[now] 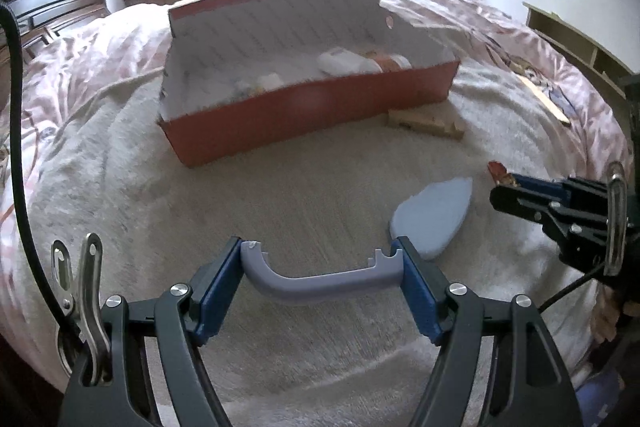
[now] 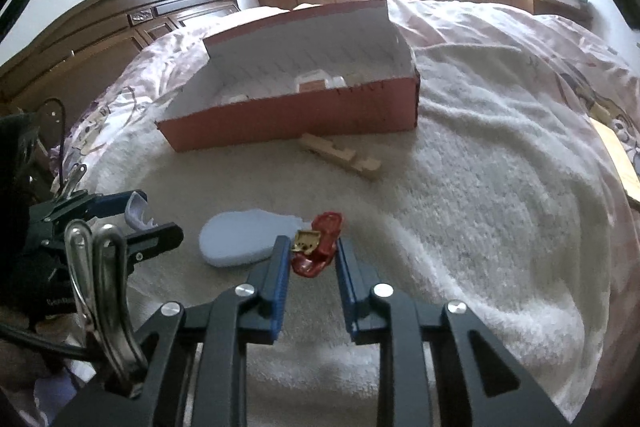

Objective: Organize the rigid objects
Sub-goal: 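Lift the scoop and red car and carry both over the box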

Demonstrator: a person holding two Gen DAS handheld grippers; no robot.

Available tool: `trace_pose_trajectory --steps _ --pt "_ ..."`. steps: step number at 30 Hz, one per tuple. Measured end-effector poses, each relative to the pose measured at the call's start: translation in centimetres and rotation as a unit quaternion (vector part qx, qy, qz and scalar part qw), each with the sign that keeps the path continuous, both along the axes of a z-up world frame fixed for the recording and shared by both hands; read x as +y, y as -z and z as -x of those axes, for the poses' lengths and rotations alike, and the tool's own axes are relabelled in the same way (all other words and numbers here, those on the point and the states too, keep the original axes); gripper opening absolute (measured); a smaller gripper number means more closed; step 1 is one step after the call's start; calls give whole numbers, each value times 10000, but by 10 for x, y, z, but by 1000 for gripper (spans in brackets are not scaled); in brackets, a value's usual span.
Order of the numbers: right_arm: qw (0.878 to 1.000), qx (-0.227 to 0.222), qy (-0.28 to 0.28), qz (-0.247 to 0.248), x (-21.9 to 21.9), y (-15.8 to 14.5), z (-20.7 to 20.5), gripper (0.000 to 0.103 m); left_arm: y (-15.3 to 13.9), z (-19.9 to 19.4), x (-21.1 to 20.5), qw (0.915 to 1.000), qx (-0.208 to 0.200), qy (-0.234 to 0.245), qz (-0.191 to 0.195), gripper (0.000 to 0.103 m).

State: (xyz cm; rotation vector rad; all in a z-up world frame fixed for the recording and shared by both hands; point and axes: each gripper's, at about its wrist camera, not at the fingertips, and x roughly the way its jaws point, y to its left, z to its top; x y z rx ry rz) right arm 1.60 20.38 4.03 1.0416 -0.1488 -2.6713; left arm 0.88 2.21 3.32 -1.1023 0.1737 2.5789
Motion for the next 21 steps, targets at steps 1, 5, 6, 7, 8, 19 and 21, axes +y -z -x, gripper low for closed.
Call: trace_pose_trajectory --steps 1,5,6,7,8,19,21 --pt "10000 13 -17 12 0 -2 1 24 -3 2 -1 10000 23 -24 -34 75" --pt "9999 103 -77 71 -2 -10 6 24 -16 8 -4 9998 124 -99 -151 75" --pt "9998 132 -95 82 -3 -13 8 24 -19 11 -4 9997 152 -119 -171 75" --pt "9998 159 -110 90 -3 -15 9 24 -22 12 -5 9996 177 -133 -188 75" --pt "9997 196 -130 97 -4 -18 12 24 -25 14 -5 9994 207 -148 -214 75" --pt "9989 397 -184 193 -2 -37 34 24 -48 47 -4 9983 338 -333 -344 75" --pt "9987 433 -184 207 -1 -41 39 24 -50 54 -3 9981 352 -361 -361 75"
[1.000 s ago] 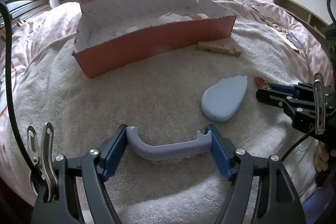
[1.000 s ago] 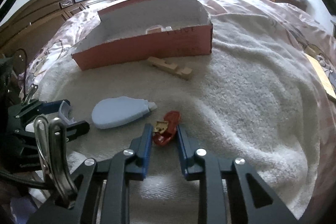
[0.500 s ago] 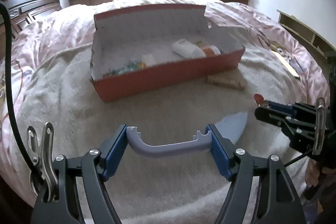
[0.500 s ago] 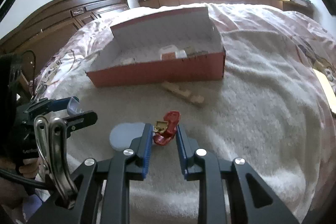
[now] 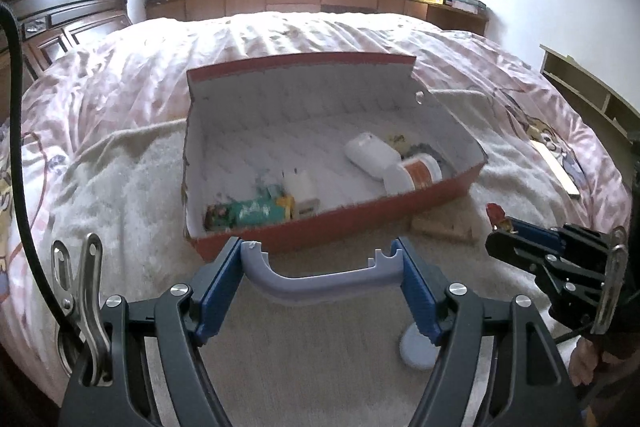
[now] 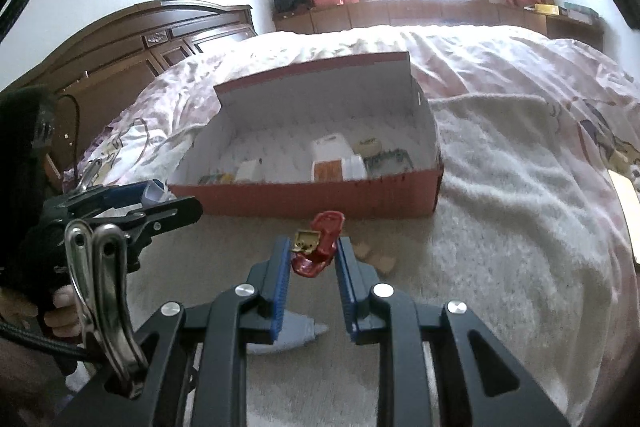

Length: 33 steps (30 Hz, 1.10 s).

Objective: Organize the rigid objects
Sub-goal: 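Lift the scoop and red car and carry both over the box, then open both tools to drop the scoop and red car into the box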

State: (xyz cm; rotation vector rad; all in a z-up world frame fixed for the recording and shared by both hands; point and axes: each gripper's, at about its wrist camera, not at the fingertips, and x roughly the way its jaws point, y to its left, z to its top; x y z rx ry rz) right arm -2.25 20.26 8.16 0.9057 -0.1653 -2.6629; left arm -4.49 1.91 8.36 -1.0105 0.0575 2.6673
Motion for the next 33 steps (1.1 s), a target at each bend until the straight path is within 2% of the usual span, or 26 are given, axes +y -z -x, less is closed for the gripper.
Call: trace_pose_trajectory --steps 14,33 --pt "9999 134 63 60 5 -16 45 24 -4 44 7 9999 32 -147 -32 75" --pt "9998 7 203 25 8 -7 87 24 12 93 14 9994 -10 -318 150 76"
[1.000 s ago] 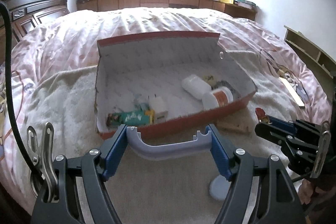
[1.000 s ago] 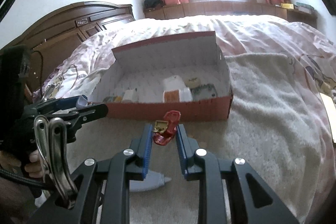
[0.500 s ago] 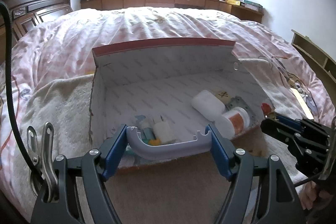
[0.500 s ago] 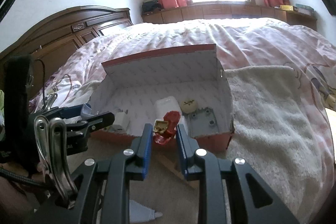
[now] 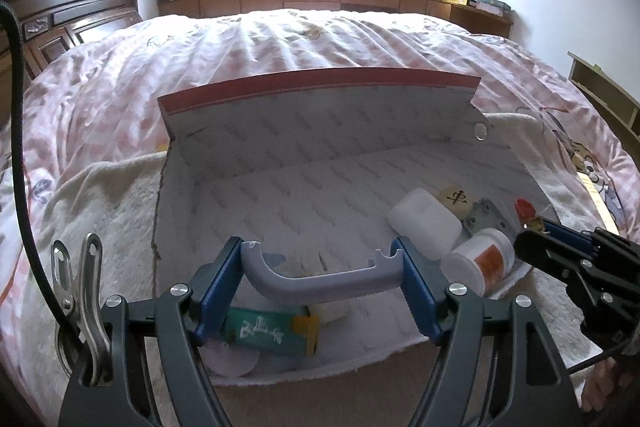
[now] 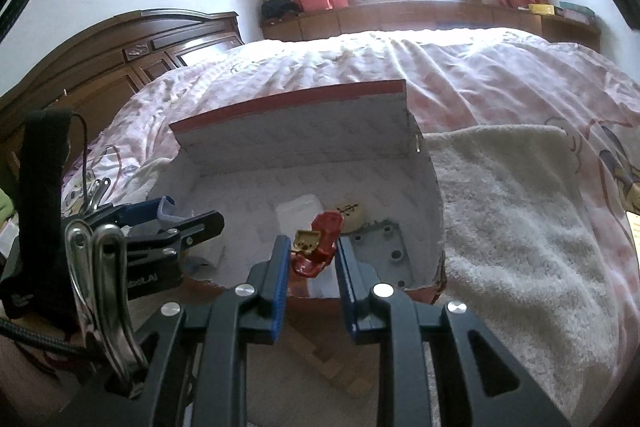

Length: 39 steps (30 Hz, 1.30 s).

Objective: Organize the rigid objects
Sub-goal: 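Open both tools to drop the scoop and red car into the box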

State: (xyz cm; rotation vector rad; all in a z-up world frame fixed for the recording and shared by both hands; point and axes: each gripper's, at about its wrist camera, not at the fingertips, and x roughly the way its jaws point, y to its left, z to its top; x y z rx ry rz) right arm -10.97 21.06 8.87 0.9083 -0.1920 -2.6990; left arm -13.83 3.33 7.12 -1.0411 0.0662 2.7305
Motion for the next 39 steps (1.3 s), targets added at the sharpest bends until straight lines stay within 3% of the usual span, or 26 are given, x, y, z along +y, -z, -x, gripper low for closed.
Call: trace_pose_trajectory --steps 12,17,20,39 --pt "9998 -142 134 92 7 8 9 25 10 8 2 9997 -228 -44 -17 76" --pt "9998 -95 153 59 6 7 8 40 8 4 4 9999 -84 -47 111 76" --pt "9998 -63 180 50 6 6 6 44 8 4 5 9999 -57 -31 138 81" --pt "9998 33 99 176 9 -3 -13 45 -3 -17 10 9998 17 141 128 83"
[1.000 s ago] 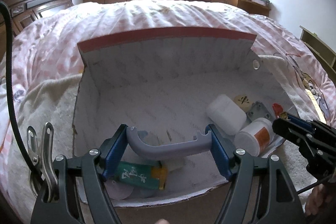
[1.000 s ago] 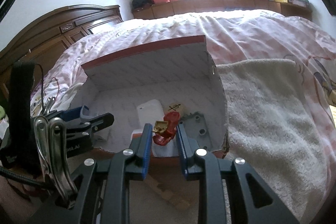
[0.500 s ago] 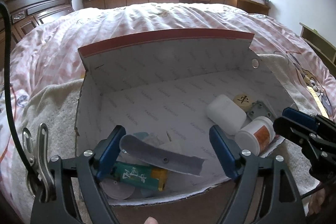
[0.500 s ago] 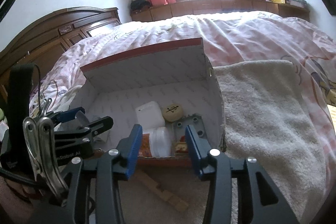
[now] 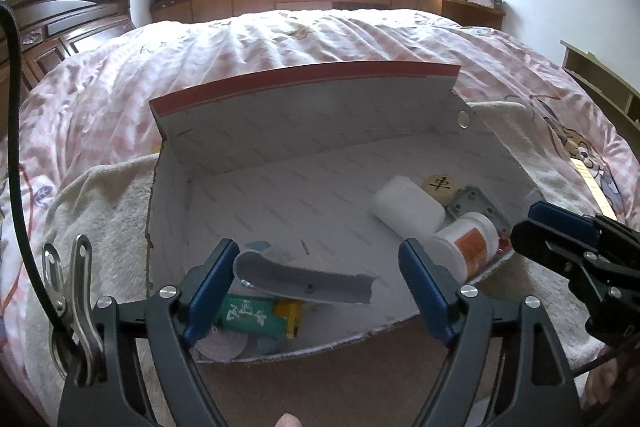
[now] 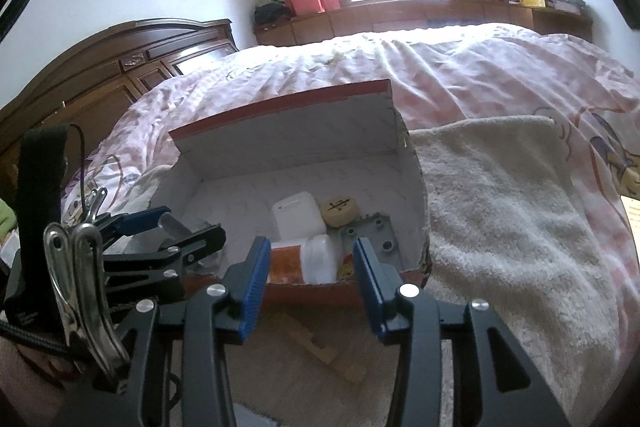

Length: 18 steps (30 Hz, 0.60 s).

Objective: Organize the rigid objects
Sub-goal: 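Open both tools to drop the scoop and red car into the box, then withdraw both tools and grasp the light blue tube with the left tool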

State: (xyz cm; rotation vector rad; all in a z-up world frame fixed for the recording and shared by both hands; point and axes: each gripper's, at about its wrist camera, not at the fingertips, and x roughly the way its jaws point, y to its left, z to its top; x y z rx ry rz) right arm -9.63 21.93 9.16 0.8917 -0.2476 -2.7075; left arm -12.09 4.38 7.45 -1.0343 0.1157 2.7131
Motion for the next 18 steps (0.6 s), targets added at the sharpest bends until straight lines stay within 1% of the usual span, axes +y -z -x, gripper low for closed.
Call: trace_pose_trajectory --steps 9,18 --pt "9999 32 -128 -13 -3 -5 -20 45 -5 -20 3 10000 8 92 -38 83" --pt "9998 -132 -139 -10 4 5 -42 45 -5 -43 6 9997 -38 228 -42 83"
